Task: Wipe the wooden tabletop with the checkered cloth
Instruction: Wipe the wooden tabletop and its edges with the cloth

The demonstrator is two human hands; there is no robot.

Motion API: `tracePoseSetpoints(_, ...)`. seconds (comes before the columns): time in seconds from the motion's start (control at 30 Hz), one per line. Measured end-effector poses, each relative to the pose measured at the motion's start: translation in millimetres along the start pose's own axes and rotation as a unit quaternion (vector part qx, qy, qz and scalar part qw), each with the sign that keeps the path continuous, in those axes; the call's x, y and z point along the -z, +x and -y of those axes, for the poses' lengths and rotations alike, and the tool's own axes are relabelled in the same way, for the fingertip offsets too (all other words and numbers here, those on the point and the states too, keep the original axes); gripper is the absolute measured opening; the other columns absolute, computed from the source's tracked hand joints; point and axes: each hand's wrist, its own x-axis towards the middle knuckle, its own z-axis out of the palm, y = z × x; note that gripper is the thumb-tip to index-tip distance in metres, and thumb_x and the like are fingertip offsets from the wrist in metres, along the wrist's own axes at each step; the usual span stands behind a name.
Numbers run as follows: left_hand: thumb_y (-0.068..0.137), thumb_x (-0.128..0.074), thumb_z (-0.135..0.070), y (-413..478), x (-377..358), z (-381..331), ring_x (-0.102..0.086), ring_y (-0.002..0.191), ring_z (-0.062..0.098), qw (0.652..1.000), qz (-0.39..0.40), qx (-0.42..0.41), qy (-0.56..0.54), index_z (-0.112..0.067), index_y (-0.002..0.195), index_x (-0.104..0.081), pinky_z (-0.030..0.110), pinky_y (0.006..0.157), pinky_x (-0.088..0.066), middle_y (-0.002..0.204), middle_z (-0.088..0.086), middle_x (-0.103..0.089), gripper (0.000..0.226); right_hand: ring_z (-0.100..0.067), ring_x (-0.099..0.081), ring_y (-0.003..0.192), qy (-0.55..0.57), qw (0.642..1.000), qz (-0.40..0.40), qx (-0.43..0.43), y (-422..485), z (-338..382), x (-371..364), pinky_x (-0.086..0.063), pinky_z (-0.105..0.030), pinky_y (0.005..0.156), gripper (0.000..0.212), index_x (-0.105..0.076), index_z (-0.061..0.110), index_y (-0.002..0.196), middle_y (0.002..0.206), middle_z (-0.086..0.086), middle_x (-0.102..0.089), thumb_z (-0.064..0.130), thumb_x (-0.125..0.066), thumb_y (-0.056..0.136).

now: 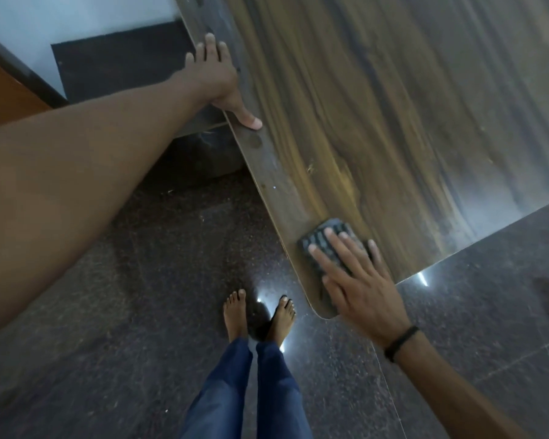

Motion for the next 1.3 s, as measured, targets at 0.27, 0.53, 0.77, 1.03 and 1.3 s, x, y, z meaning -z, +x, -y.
tracePoseSetpoints(0.27,0.047,-0.080,-0.069,-1.8,-9.1,0.8,0.020,0.147,0.036,1.000,0.022,-0.010,0.012,-0.005,0.150,0.025,0.049,0.120,0.007,0.157,0.018,0.030,0.160,-0.017,-0.015,0.155,-0.006,0.999,-0.002,0.045,-29.2,7.0,-10.4,-0.018,-0.055,0.122,0.060,-0.015,0.038,0.161,0.170,0.005,-0.011,0.035,-0.036,0.104)
tracePoseSetpoints(0.53,0.049,-0.073,-0.078,8.0,1.6,-0.4,0.016,0.147,0.041,0.997,0.043,-0.009,0.063,0.000,0.150,0.022,0.051,0.120,0.007,0.156,0.025,0.027,0.159,-0.020,-0.018,0.155,-0.001,1.000,-0.005,-0.013,14.4,32.8,-13.5,-0.023,-0.055,0.120,0.059,-0.025,0.034,0.160,0.169,0.000,-0.016,0.035,-0.039,0.102)
tracePoseSetpoints(0.77,0.063,-0.078,-0.066,47.4,45.3,8.0,0.011,0.150,0.035,0.998,-0.044,0.022,0.027,-0.005,0.153,0.016,0.051,0.121,0.000,0.160,0.017,0.023,0.144,-0.018,-0.008,0.156,0.023,0.999,0.005,-0.045,97.0,36.0,-9.3,-0.014,-0.057,0.124,0.058,-0.018,0.037,0.161,0.170,0.002,-0.009,0.039,-0.036,0.106)
tracePoseSetpoints(1.03,0.064,-0.075,-0.067,71.4,43.2,31.5,0.011,0.150,0.031,0.999,-0.038,0.012,0.001,-0.008,0.154,0.015,0.051,0.121,-0.001,0.162,0.013,0.020,0.140,-0.016,0.004,0.156,0.052,0.996,0.020,-0.069,158.0,26.9,5.4,0.000,-0.055,0.124,0.057,-0.011,0.039,0.161,0.170,0.004,0.000,0.041,-0.029,0.107)
tracePoseSetpoints(1.3,0.063,-0.074,-0.070,77.4,49.3,29.1,0.012,0.150,0.031,0.999,-0.017,0.016,0.024,-0.006,0.154,0.016,0.050,0.121,0.004,0.161,0.015,0.022,0.143,-0.017,0.001,0.155,0.050,0.996,0.028,-0.075,185.6,13.6,13.2,-0.004,-0.059,0.123,0.056,-0.010,0.041,0.160,0.170,0.004,-0.003,0.044,-0.026,0.106)
